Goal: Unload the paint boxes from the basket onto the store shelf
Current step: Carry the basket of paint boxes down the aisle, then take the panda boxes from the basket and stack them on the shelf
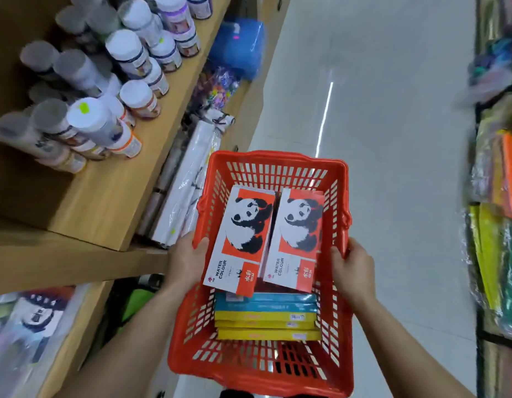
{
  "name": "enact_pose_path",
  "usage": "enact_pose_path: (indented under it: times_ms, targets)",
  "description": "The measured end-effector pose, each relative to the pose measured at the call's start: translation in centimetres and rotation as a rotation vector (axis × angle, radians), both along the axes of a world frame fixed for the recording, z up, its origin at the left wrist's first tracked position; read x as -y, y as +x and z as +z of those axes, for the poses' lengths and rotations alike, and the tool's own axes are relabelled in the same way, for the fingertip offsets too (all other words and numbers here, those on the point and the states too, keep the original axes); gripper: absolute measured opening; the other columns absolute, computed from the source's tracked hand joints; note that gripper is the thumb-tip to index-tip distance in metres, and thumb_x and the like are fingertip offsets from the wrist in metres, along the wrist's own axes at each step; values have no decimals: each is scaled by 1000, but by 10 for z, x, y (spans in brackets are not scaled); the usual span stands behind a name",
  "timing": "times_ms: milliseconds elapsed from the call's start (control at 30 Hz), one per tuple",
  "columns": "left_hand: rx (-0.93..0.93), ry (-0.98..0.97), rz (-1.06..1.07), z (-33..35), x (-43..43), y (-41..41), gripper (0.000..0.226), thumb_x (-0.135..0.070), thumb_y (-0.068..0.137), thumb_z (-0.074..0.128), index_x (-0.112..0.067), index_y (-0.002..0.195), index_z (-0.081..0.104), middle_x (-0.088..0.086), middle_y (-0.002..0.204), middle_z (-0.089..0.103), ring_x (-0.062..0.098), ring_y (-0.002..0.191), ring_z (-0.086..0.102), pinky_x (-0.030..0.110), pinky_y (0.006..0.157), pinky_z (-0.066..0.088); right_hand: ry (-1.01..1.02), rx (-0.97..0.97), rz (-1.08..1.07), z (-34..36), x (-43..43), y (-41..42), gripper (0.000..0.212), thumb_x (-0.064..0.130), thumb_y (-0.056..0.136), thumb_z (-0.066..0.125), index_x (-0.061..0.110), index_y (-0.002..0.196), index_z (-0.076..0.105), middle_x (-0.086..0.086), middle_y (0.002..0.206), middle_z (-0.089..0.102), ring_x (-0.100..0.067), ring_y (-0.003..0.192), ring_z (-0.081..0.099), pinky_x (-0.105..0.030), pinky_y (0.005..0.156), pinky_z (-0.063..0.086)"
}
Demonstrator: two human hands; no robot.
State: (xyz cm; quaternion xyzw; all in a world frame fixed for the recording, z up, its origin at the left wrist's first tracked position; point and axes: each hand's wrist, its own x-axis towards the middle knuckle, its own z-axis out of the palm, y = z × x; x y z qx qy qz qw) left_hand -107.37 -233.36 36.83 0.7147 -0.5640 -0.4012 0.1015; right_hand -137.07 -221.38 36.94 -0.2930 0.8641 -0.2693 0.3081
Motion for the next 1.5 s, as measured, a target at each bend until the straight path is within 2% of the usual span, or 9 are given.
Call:
enact_pose_path:
  times_ms: [267,467,600,700,800,900,1000,1267,1500]
  targets:
    - [11,109,-5,5,0,5,27,-24,101,60,-15,126,64,2,112,74,28,104,72,44,91,57,121,65,-63,7,1,-1,4,19,92,60,18,93,64,-1,79,72,-33,79,68,-35,62,45]
    - [69,-266,-135,39,-15,-17,53,-44,91,57,-24,140,54,-5,138,57,6,126,48,33,104,42,78,-5,-53,20,9,-2,38,26,91,67,15,126,57,-2,110,70,-27,102,68,-39,82,53]
    - [-41,-29,-167,28,-3,-58,68,-42,94,63,-22,154,37,-1,154,46,16,139,45,31,111,38,-161,-392,34,31,30,12,41,23,86,63,10,125,59,-12,124,63,-29,116,54,-36,99,40]
    - [2,111,-125,9,13,-79,87,-37,93,71,-15,161,22,8,163,36,27,149,37,40,121,32,-227,-333,260,24,47,34,38,21,87,62,14,124,61,-7,123,64,-26,113,56,-30,95,41]
    - [43,185,-49,-7,19,-78,91,-49,83,76,-23,156,29,4,153,53,28,135,54,48,110,47,-95,-33,381,3,62,47,47,30,93,65,17,137,57,-2,137,59,-24,124,54,-36,103,44]
    - [-58,252,28,-11,20,-69,81,-58,73,78,-39,141,37,-11,125,68,18,109,69,42,90,60,53,-55,434,-20,64,48,68,60,93,49,23,150,47,3,156,42,-22,141,36,-39,114,30]
    - [-107,262,36,-10,17,-69,83,-63,70,76,-45,139,34,-15,124,67,17,112,68,44,93,59,44,-72,462,-33,57,51,71,71,92,33,31,149,47,10,163,30,-19,146,26,-37,112,21]
    - [-113,335,103,-11,-6,-83,108,-68,49,68,-32,146,35,-3,139,48,22,126,56,49,104,51,65,-147,536,-36,42,52,73,67,93,36,28,155,39,6,170,15,-20,156,10,-47,124,16]
    - [-191,281,108,-2,-14,-85,96,-54,64,81,-29,144,35,-2,140,42,20,125,55,48,102,54,19,-101,536,-31,38,45,63,58,96,41,32,153,41,9,169,21,-18,156,13,-44,123,18]
